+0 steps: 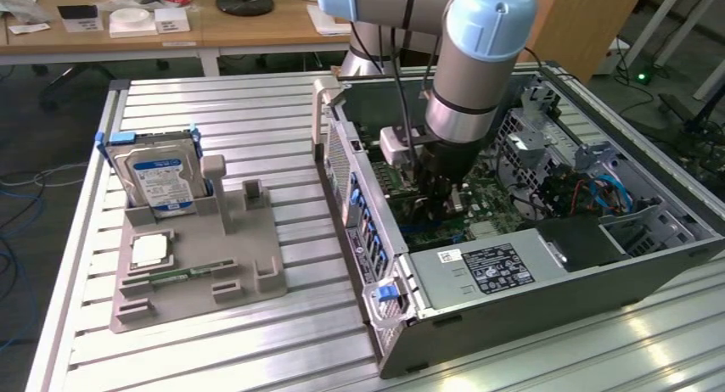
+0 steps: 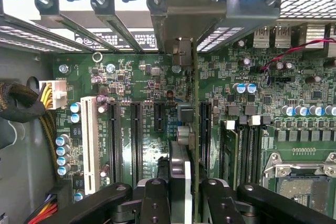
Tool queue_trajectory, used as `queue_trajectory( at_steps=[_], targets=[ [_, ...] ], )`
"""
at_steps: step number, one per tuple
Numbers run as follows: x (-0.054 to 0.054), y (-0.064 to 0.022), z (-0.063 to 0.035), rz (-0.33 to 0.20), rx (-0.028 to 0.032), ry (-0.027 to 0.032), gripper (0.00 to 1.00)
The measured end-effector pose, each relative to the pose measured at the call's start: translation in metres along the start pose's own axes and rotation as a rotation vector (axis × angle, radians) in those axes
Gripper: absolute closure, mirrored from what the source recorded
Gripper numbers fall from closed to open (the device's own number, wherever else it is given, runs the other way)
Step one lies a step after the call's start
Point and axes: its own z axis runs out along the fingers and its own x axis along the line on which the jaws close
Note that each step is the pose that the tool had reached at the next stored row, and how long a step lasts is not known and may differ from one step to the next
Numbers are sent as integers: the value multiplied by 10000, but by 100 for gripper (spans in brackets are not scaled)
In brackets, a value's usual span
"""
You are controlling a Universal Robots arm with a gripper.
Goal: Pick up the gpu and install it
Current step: 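Insert the gpu into the slot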
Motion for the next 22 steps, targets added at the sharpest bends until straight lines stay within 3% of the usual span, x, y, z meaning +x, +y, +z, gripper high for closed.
queue_trajectory(
  at_steps=[22],
  targets=[
    [8, 2, 32, 0, -7, 9, 72]
  ],
)
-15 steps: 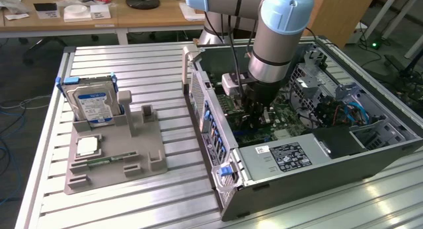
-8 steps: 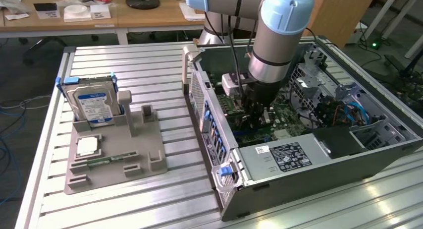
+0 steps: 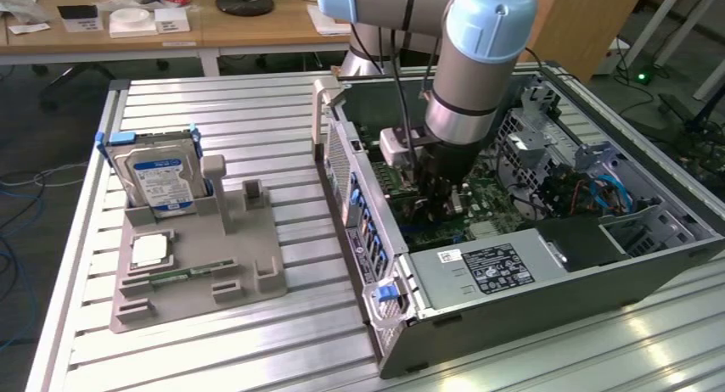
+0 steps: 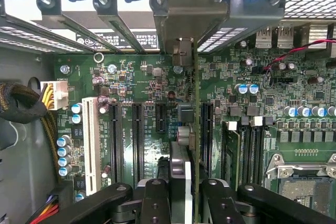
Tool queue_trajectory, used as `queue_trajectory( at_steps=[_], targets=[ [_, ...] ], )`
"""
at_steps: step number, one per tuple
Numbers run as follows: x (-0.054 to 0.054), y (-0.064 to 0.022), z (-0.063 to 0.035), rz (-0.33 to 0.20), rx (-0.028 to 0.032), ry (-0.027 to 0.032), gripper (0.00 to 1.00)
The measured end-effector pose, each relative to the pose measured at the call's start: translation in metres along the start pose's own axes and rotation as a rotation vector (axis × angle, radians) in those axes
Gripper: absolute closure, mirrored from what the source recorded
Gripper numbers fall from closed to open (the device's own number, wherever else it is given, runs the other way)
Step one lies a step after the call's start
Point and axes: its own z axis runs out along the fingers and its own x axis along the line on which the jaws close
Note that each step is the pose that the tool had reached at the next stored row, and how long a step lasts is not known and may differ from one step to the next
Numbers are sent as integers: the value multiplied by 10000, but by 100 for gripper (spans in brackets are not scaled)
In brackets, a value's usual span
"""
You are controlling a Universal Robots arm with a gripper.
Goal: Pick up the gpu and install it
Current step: 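Insert the gpu into the slot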
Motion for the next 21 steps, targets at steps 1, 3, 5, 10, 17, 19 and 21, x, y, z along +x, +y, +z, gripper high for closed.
queue_trajectory(
  at_steps=[1, 3, 5, 10, 17, 19, 21],
  targets=[
    [0, 0, 5, 0, -1, 0, 72],
    [0, 0, 13, 0, -4, -2, 72],
    [0, 1, 20, 0, -8, -1, 72],
    [0, 1, 22, 0, -8, -2, 72],
    [0, 1, 27, 0, -7, -3, 72],
    [0, 1, 32, 0, -8, -2, 72],
    [0, 1, 43, -1, -5, -3, 72]
  ],
)
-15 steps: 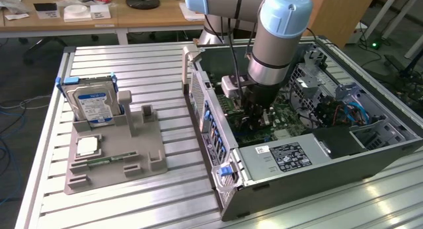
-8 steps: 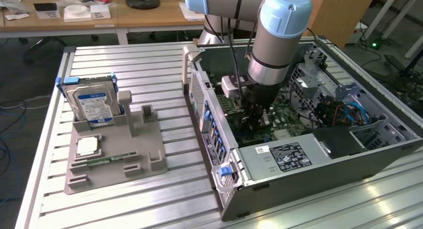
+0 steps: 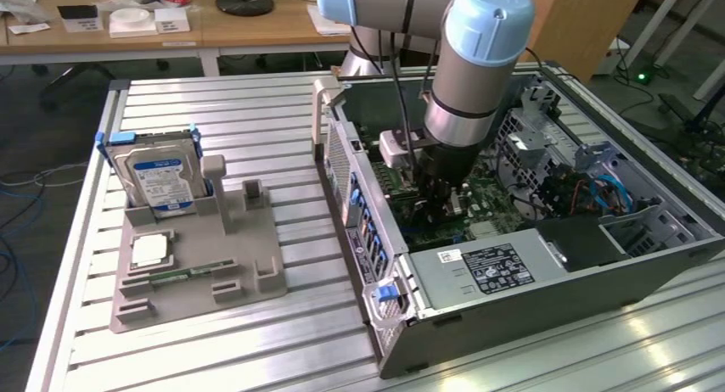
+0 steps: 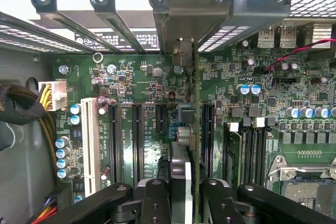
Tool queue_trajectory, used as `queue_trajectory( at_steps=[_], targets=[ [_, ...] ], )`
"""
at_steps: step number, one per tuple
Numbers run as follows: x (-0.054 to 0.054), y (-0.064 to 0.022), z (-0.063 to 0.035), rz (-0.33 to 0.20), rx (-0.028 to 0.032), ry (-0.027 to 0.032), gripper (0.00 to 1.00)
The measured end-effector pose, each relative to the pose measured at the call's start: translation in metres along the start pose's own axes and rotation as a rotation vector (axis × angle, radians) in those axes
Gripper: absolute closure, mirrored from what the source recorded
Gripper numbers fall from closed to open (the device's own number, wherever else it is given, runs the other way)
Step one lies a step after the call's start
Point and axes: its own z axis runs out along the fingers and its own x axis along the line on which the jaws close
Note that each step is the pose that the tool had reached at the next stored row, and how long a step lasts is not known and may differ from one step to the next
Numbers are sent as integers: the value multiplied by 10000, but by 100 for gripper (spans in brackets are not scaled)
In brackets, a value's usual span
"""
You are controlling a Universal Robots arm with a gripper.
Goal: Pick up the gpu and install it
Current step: 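Insert the gpu into the slot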
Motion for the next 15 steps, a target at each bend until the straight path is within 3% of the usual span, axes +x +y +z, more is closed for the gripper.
queue_trajectory(
  at_steps=[6, 15],
  targets=[
    [2, 5, 54, 3, -7, 6, 72],
    [1, 4, 56, 1, -2, 0, 72]
  ],
)
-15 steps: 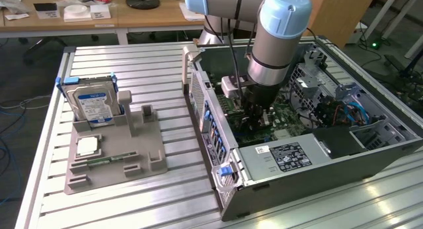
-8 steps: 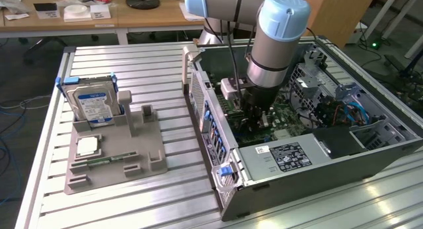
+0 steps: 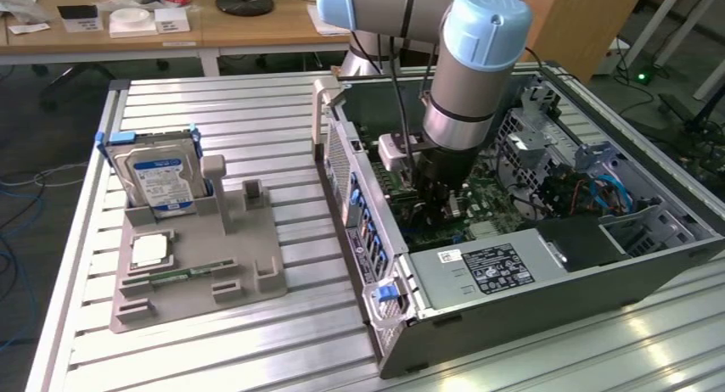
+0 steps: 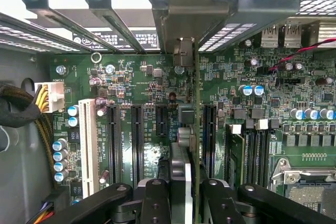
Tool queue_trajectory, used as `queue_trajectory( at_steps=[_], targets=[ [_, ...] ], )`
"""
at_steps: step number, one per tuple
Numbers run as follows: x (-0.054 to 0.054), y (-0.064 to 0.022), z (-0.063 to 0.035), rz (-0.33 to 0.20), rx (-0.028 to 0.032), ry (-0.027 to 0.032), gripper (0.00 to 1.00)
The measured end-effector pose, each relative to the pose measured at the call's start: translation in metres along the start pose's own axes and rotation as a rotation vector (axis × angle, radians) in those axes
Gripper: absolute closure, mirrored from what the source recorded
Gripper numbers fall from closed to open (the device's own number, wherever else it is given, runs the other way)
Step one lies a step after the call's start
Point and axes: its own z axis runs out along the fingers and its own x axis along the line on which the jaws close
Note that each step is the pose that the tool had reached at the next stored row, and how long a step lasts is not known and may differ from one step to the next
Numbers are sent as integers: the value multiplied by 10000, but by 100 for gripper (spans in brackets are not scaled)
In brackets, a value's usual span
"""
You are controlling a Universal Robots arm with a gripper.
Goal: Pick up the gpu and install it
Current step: 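Insert the gpu into the slot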
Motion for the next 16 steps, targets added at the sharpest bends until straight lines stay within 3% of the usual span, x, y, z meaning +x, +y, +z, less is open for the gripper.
queue_trajectory(
  at_steps=[2, 4, 5, 8, 16],
  targets=[
    [0, 0, 0, -1, 4, 0, 72],
    [-5, -4, -3, -1, 54, -41, 72],
    [-5, -3, -12, -2, 66, -32, 71],
    [-2, -2, -58, -3, 120, -8, 58],
    [-7, -11, -300, -5, 253, -8, 58]
  ],
)
